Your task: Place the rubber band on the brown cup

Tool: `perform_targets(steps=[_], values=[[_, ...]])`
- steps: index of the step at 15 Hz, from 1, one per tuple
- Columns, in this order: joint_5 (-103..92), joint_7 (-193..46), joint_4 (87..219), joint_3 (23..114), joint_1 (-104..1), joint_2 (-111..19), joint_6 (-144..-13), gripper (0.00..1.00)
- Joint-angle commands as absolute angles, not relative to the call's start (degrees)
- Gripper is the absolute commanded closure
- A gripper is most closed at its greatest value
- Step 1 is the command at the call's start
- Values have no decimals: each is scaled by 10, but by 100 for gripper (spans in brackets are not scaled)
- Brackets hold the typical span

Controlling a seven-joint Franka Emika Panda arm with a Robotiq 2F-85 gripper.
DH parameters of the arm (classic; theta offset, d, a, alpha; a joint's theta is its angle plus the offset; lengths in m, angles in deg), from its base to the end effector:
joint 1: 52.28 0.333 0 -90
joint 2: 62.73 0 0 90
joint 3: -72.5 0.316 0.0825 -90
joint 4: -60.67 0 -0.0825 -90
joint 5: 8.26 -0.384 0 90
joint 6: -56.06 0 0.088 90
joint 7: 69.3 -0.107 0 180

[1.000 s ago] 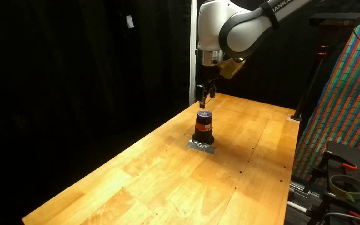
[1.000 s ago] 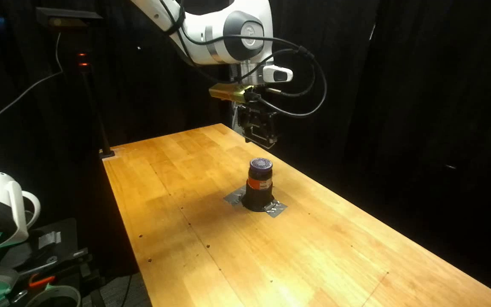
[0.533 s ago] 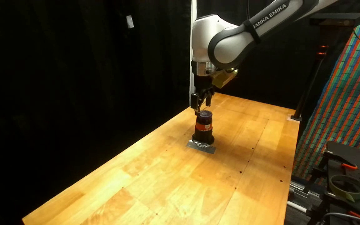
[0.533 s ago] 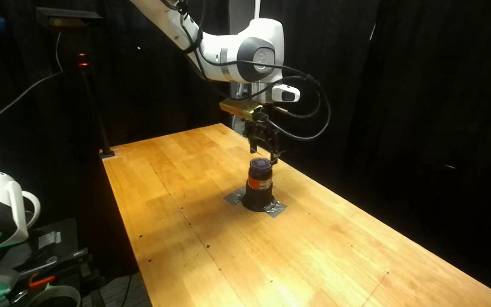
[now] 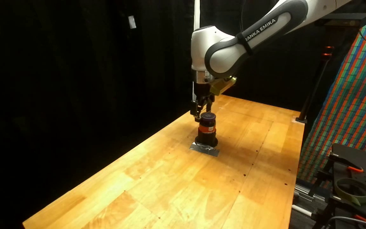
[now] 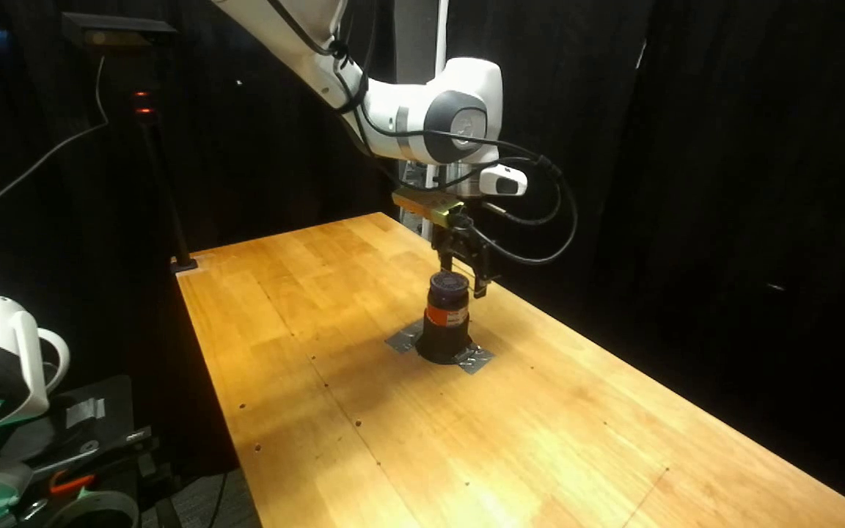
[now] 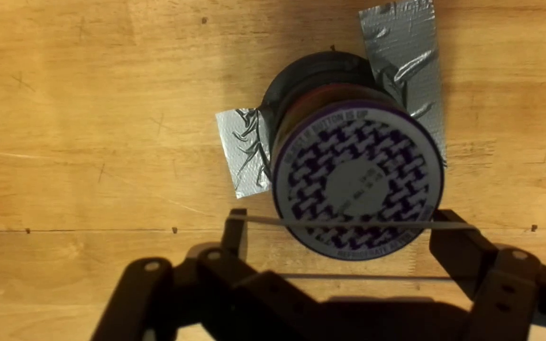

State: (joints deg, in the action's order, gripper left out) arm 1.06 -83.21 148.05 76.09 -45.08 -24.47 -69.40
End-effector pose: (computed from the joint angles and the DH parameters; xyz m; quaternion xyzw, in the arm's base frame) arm 0.6984 0.1201 0.2669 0.9988 0.0133 0.0095 0.0458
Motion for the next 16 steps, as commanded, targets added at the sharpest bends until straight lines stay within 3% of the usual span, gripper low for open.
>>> perform_targets(steps=[1, 8, 16], values=[[-7, -822, 1439, 747, -442, -216, -676, 0], [-48, -733, 1443, 768, -461, -237, -566, 0], [-77, -663, 1505, 772, -484, -278, -540, 0]])
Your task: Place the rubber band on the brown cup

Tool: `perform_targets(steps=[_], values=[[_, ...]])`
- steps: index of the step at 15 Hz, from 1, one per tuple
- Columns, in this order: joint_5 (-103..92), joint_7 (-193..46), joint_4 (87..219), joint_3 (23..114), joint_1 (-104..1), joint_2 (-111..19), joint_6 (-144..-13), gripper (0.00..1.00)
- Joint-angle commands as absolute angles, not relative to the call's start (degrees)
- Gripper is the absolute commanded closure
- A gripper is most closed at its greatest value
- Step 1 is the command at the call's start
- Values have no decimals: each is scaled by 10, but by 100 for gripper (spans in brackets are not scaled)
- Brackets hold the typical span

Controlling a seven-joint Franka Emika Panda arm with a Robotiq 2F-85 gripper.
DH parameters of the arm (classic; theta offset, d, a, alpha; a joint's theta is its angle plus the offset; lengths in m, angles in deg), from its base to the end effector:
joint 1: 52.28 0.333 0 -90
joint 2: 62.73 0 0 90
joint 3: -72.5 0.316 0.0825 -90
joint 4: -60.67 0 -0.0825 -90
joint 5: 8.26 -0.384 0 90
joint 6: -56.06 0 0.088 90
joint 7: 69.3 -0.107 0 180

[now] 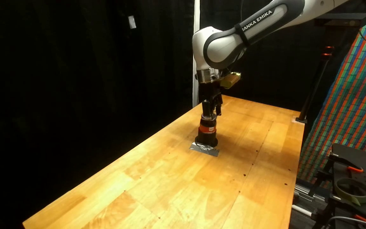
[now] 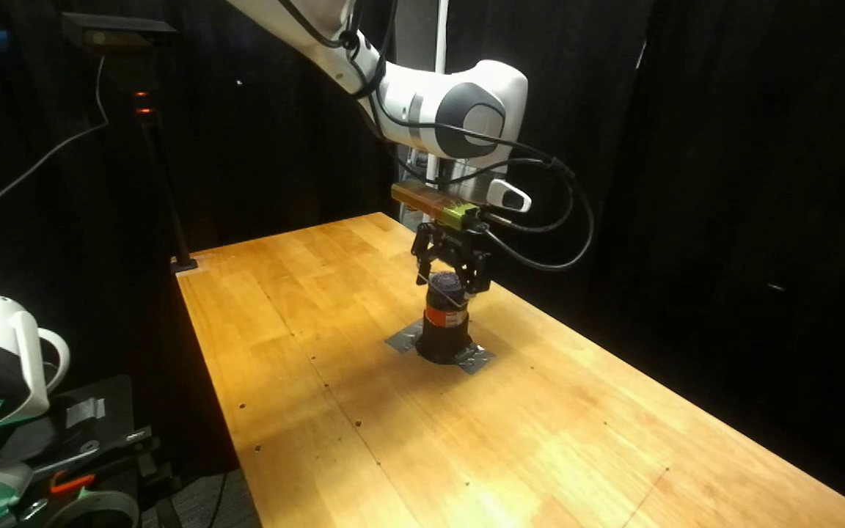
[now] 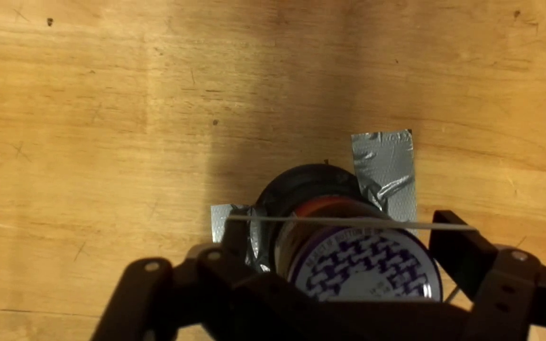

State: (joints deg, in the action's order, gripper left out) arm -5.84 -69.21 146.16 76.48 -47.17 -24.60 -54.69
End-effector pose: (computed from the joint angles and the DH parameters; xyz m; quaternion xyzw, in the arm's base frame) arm 0.6804 0.0986 0.2636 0.9902 0.0842 -0.1111 0.0054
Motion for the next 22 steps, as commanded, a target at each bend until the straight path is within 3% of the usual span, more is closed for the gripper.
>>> perform_targets(steps=[1, 10, 11, 12, 20, 22], values=[[-81, -659, 1513, 773, -486, -280, -543, 0], [-67, -653, 1629, 774, -474, -327, -623, 0], [-62, -660, 1648, 771, -471, -337, -645, 25], [-60, -665, 1668, 769, -470, -348, -671, 26], [-74, -672, 1868, 771, -481, -462, -944, 89], [-81, -683, 1910, 772, -480, -480, -1023, 92]])
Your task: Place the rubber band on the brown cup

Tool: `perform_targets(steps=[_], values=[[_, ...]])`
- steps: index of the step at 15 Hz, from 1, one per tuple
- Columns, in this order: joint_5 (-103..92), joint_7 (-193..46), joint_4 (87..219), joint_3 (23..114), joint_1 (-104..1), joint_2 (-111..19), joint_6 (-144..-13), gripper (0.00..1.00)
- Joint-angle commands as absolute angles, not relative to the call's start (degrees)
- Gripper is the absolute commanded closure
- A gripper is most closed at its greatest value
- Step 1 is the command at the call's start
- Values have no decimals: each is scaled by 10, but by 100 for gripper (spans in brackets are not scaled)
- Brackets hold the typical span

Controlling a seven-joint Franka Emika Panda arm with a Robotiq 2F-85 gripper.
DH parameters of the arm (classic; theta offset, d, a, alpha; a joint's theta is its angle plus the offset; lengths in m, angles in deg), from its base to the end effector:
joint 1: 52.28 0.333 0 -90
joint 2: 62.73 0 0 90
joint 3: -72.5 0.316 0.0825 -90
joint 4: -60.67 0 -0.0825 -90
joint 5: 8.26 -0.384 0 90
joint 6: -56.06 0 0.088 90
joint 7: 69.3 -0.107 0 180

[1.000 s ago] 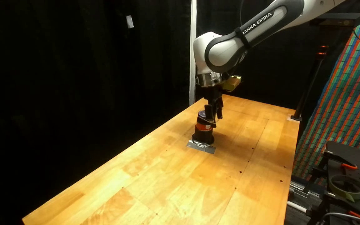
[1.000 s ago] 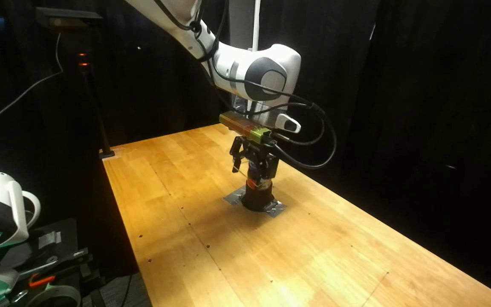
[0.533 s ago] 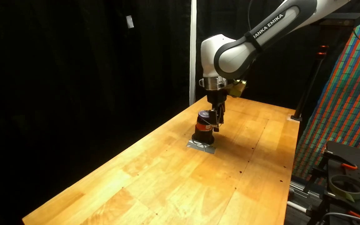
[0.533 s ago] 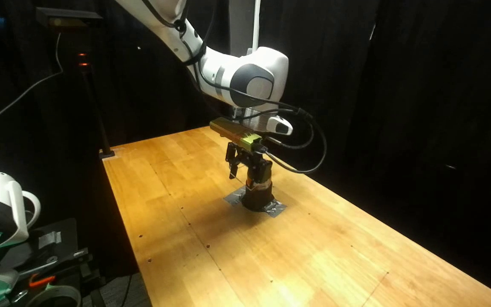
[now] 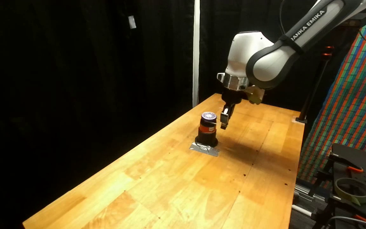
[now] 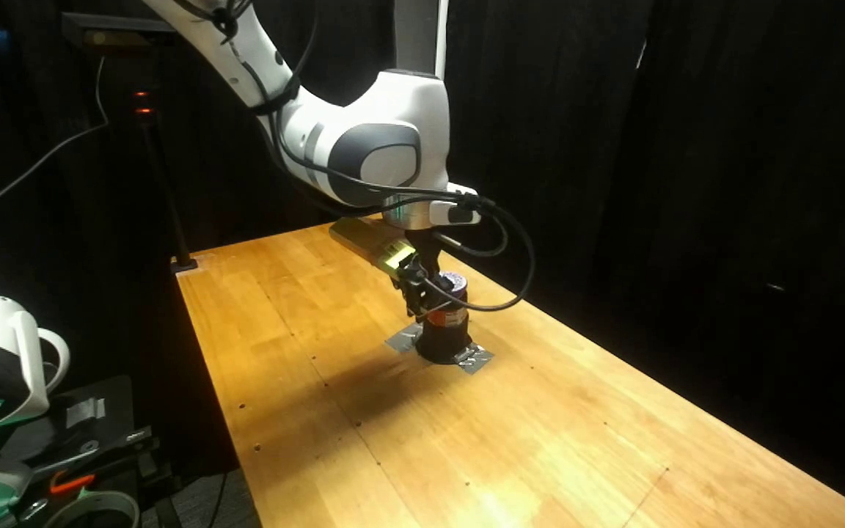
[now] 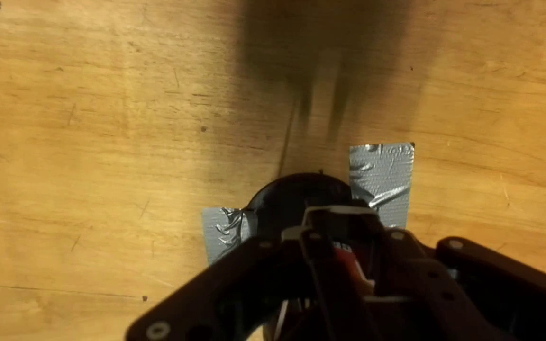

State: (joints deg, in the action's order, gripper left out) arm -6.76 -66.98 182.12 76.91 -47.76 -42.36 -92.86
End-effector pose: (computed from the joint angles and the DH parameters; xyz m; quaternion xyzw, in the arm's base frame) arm 0.5831 0.0914 0.2550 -0.9925 -0.1053 -0.0621 0.0094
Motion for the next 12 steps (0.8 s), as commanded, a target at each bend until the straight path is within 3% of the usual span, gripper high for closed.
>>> perform_targets(steps=[1, 6, 12], values=[[-83, -692, 1927, 772, -478, -486, -1061, 93], [-85, -743, 1994, 761, -461, -484, -1281, 87], [-104, -754, 2040, 708, -406, -468, -1440, 89]])
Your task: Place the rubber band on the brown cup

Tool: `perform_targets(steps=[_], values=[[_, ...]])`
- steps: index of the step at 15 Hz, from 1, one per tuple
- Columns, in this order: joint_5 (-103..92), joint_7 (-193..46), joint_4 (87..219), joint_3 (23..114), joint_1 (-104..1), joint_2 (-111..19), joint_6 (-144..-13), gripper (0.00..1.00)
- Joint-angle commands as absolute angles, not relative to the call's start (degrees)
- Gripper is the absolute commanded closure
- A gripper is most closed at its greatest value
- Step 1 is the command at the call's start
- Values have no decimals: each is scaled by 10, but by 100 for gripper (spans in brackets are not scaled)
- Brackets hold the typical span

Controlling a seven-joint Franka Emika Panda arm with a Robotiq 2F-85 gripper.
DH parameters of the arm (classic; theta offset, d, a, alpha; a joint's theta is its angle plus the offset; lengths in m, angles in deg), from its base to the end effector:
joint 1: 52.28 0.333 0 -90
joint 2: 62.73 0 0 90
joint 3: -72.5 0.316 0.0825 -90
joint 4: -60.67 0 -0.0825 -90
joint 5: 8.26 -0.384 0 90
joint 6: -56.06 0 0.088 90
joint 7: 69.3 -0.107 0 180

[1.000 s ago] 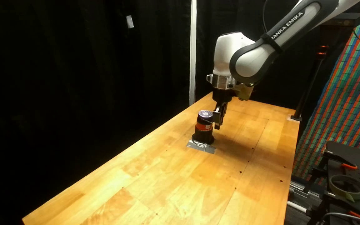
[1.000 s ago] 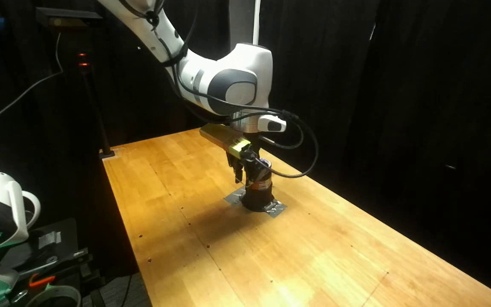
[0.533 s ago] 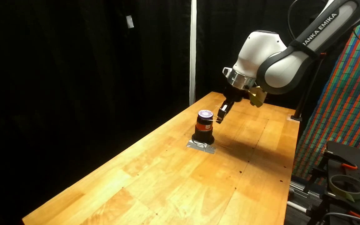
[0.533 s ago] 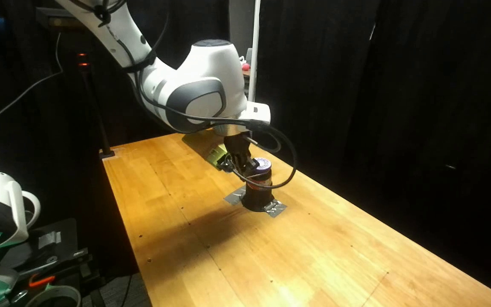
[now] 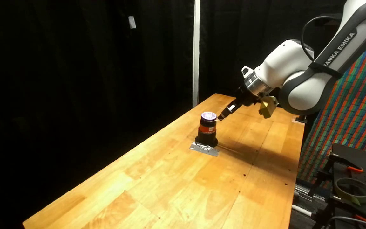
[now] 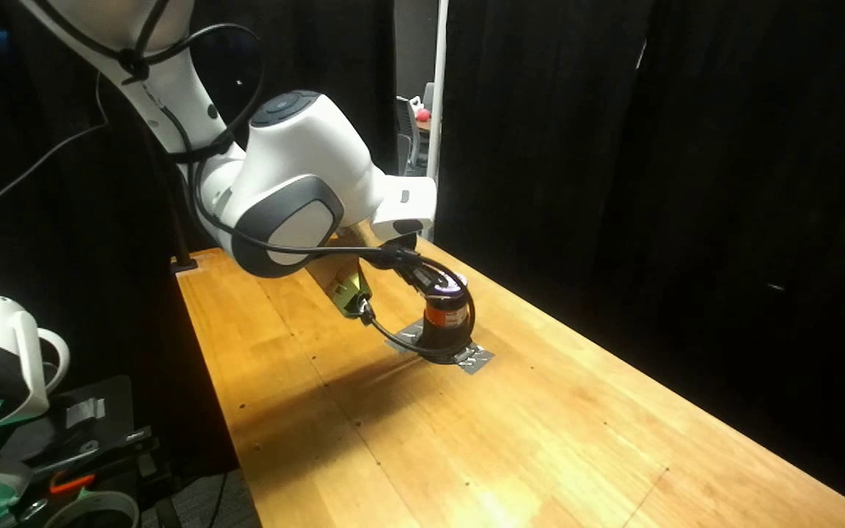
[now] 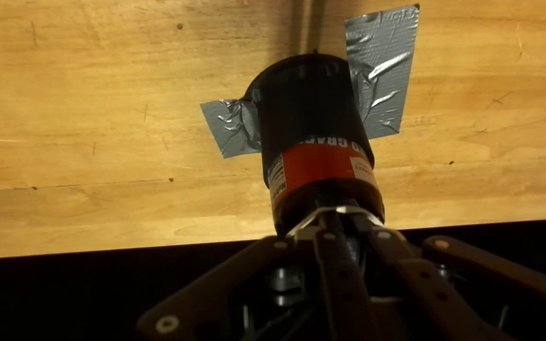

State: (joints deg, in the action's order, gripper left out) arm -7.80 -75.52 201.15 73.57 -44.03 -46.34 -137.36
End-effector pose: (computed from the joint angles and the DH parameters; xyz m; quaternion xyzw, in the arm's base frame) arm 0.5223 0.0866 0.2586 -0.9491 -0.0285 -0.3105 0.0444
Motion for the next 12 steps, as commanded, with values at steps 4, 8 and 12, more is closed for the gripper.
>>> perform_targets(steps=[4, 8, 12], values=[[-117, -754, 2063, 709, -395, -461, -1505, 89], [-122, -757, 2076, 748, -426, -456, -1548, 89], [-120, -759, 2084, 760, -439, -452, -1581, 89]])
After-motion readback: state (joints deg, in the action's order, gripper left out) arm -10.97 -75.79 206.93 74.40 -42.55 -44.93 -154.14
